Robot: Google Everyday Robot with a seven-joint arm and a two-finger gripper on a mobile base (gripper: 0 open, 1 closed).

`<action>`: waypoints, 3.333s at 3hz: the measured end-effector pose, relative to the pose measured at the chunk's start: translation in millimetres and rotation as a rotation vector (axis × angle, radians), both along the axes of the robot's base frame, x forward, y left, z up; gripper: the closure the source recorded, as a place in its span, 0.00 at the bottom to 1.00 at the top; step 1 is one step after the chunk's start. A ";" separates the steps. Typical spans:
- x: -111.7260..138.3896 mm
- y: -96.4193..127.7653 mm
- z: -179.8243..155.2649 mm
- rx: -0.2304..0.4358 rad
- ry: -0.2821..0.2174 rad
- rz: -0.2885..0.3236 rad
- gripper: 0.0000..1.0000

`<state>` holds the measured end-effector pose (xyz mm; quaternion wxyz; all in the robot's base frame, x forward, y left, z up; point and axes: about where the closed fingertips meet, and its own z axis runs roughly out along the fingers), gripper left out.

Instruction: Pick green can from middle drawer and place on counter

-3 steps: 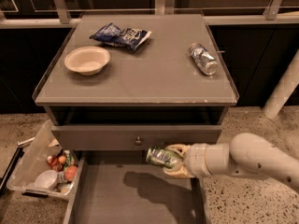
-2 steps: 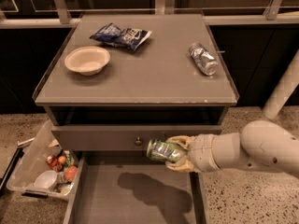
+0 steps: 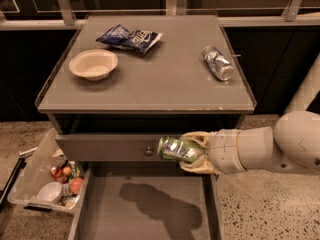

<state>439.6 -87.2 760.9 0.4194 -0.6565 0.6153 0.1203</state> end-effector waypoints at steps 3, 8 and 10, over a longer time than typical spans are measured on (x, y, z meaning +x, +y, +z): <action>23.7 -14.7 133.1 -0.086 -0.221 0.005 1.00; 175.5 -5.9 160.8 0.157 -0.229 -0.025 1.00; 213.9 12.3 123.8 0.203 -0.115 -0.005 1.00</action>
Offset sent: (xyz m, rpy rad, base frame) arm 0.0232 -0.0312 0.1597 -0.1063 -0.2600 -0.0099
